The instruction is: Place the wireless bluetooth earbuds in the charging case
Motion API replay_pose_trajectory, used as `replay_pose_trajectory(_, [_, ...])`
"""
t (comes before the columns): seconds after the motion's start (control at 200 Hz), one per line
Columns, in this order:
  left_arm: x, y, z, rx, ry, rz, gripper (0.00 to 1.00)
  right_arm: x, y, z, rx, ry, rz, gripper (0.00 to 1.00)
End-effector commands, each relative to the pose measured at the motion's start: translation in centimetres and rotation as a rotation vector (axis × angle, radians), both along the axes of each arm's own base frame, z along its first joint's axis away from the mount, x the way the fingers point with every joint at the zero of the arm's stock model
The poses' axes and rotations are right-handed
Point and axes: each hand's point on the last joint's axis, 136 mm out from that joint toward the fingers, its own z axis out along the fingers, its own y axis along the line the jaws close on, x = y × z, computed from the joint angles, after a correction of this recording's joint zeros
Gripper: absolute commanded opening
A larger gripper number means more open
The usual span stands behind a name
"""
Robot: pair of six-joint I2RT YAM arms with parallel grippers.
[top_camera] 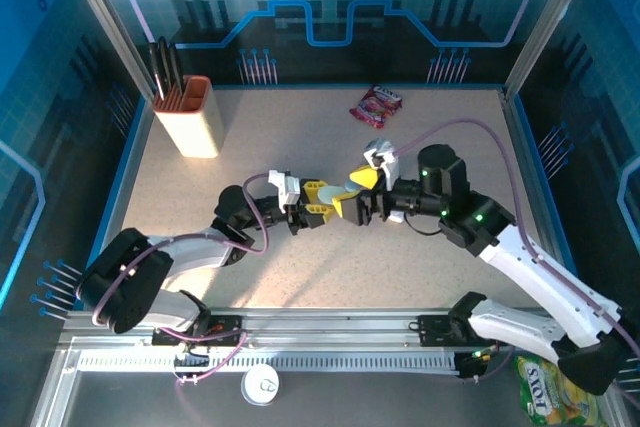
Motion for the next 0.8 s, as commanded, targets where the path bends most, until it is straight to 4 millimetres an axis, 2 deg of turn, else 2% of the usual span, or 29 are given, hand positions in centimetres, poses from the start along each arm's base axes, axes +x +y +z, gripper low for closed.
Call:
replay_pose_trajectory(0.0, [-0.7, 0.5, -0.1, 0.011, -0.027, 0.000, 0.39, 1.5, -0.8, -3.2, -0.278, -0.161, -0.049, 0.84])
replay_pose_trajectory(0.14, [-0.9, 0.6, 0.1, 0.008, -0.023, -0.003, 0.39, 2.6, -0.3, -4.2, -0.344, -0.149, -0.088, 0.82])
replay_pose_trajectory(0.285, [-1.0, 0.8, 0.1, 0.005, -0.025, 0.007, 0.39, 3.3, -0.2, -4.4, -0.365, -0.161, -0.113, 0.81])
replay_pose_trajectory(0.595, [-1.2, 0.8, -0.2, 0.012, -0.018, -0.006, 0.39, 4.8, -1.1, -2.2, -0.303, -0.227, -0.231, 0.80])
replay_pose_trajectory(0.795, [-1.5, 0.7, -0.3, 0.012, -0.017, -0.024, 0.40, 5.3, -0.7, -2.2, -0.305, -0.227, -0.233, 0.79])
